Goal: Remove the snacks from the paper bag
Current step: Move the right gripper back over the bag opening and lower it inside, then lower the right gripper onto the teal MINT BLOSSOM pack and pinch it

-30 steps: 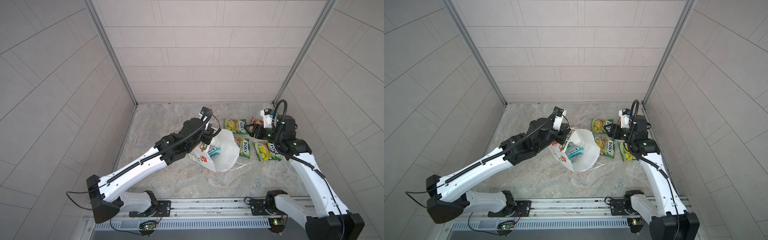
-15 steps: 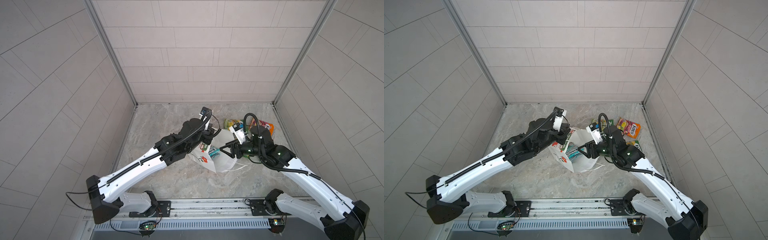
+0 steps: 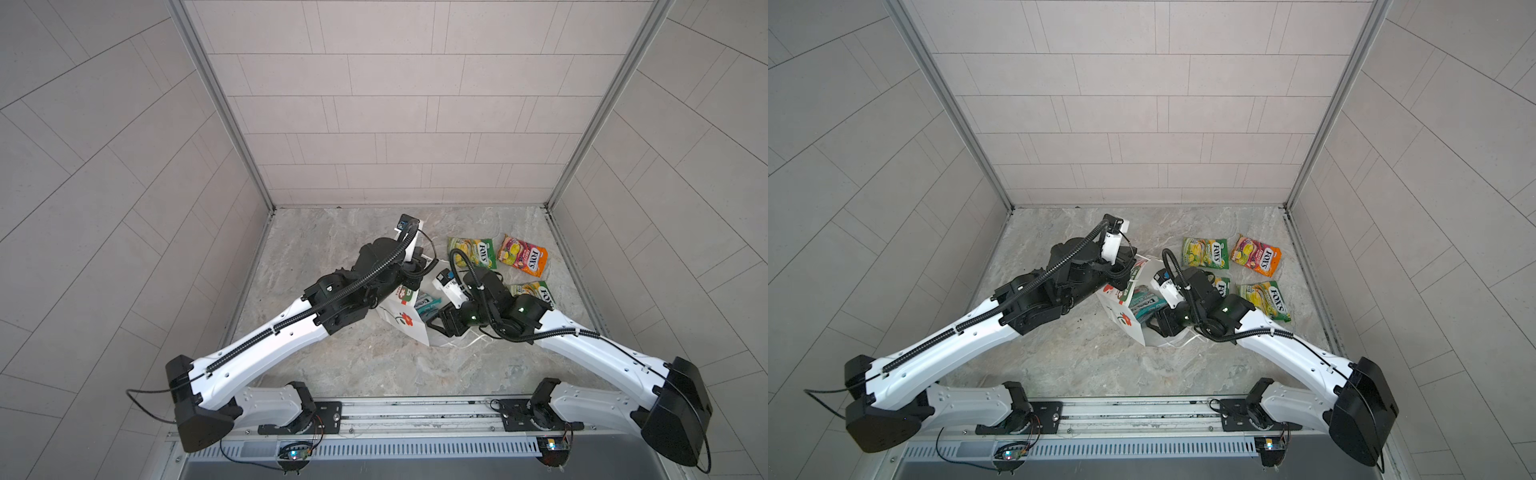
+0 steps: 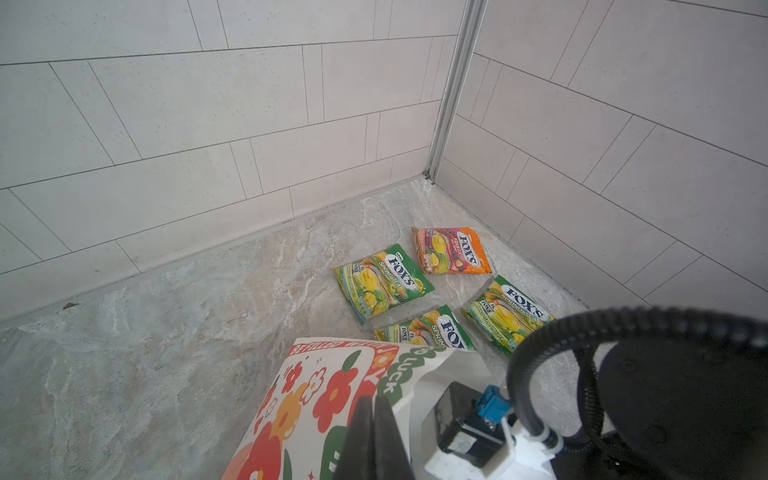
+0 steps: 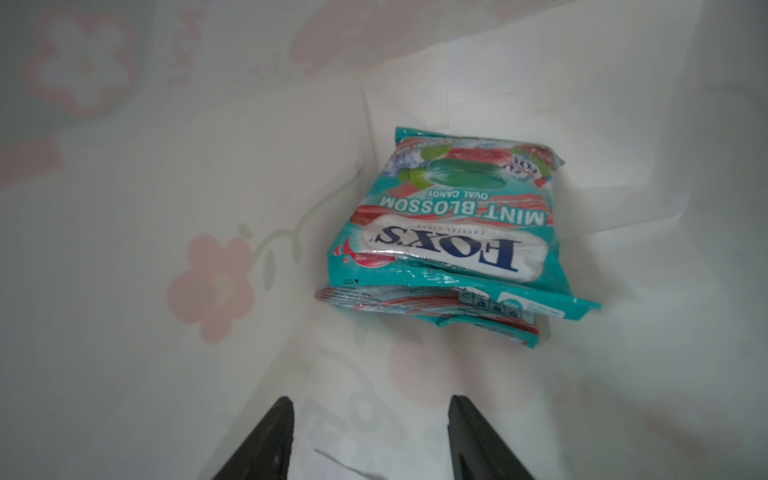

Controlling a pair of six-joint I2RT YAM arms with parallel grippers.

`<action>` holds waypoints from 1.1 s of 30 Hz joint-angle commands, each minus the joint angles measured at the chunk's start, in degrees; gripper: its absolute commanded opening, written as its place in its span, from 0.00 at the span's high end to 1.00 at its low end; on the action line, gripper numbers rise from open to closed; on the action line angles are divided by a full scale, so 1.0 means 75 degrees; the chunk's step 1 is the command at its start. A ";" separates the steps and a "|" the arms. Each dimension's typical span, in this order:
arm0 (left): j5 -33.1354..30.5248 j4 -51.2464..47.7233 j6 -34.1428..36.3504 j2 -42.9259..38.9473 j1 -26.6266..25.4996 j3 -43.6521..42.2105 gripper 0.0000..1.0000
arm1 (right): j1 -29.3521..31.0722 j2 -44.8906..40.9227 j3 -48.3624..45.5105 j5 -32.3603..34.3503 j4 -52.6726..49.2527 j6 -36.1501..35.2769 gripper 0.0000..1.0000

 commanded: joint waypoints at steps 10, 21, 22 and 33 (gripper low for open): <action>-0.0019 0.0187 -0.0165 -0.0730 -0.0019 -0.0376 1.00 | 0.0624 0.1067 0.0187 0.2014 -0.0508 -0.0477 0.36; -0.0182 -0.0109 -0.0386 -0.0873 -0.0025 -0.0375 1.00 | 0.0480 0.2178 0.1120 0.4036 -0.0871 -0.0848 0.32; -0.0218 -0.0116 -0.0380 -0.0875 -0.0025 -0.0397 1.00 | 0.0446 0.2313 0.1259 0.4041 -0.0896 -0.0841 0.32; -0.0591 -0.0053 -0.0345 -0.0645 -0.0025 -0.0452 1.00 | -0.0222 0.2684 0.1800 0.1469 -0.0249 0.0666 0.37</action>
